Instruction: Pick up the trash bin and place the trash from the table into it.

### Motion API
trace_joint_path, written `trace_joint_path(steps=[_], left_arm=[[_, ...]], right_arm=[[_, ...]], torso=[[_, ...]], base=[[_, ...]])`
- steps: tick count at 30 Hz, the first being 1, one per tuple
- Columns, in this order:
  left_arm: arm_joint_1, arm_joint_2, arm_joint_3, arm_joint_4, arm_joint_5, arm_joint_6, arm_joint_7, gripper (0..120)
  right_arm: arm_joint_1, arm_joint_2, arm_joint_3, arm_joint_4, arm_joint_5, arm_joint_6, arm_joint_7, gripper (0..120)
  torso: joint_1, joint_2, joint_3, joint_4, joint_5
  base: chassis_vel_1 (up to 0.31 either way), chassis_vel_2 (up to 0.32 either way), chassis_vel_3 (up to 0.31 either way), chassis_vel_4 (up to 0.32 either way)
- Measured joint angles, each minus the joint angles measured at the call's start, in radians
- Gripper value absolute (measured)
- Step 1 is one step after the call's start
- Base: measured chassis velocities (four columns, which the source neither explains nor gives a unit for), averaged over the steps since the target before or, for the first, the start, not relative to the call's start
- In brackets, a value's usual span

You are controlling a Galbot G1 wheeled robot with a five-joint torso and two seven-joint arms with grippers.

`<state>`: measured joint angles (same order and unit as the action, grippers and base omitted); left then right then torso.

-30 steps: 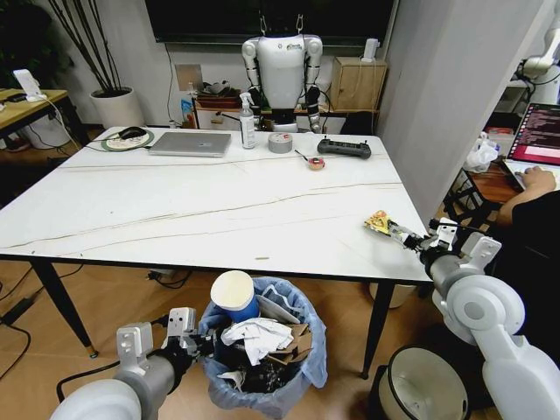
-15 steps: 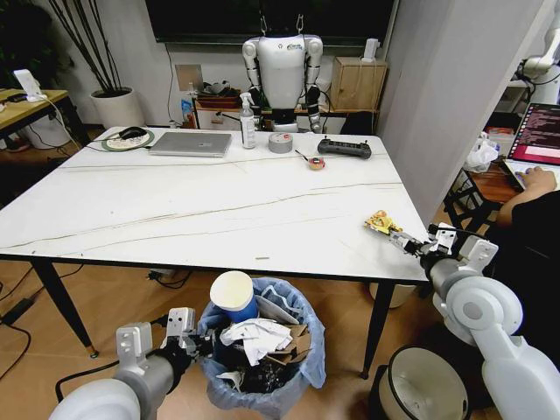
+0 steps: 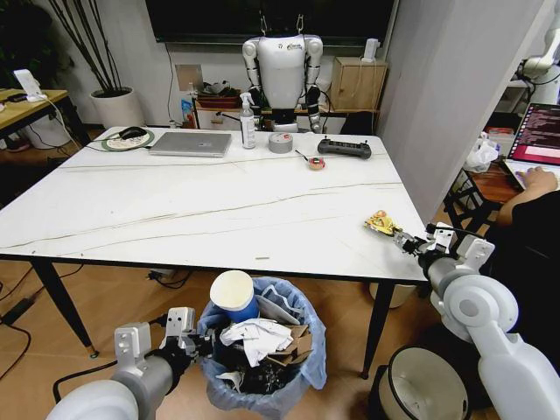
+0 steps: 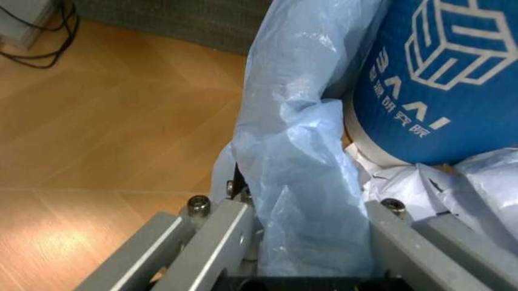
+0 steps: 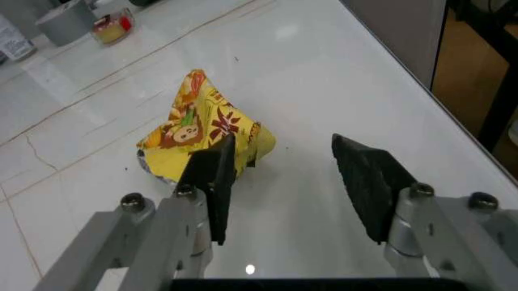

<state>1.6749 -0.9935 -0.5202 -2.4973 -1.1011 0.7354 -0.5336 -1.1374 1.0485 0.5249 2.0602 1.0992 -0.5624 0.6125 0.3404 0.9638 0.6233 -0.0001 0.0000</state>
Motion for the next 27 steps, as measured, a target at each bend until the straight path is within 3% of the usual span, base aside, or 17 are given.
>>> trace_joint_path(steps=[12, 27], left_arm=[[0.000, 0.003, -0.001, -0.002, -0.003, 0.000, -0.001, 2], [-0.006, 0.011, -0.006, -0.003, -0.011, 0.000, 0.000, 2]], right_arm=[[0.000, -0.001, -0.002, -0.008, -0.015, 0.006, -0.006, 1], [0.008, -0.005, 0.004, 0.028, -0.015, 0.027, -0.031, 0]], torso=[[0.000, 0.000, 0.000, 0.0000, 0.0000], [0.000, 0.000, 0.000, 0.0000, 0.0001]], base=[[0.000, 0.000, 0.000, 0.000], [0.000, 0.000, 0.000, 0.000]])
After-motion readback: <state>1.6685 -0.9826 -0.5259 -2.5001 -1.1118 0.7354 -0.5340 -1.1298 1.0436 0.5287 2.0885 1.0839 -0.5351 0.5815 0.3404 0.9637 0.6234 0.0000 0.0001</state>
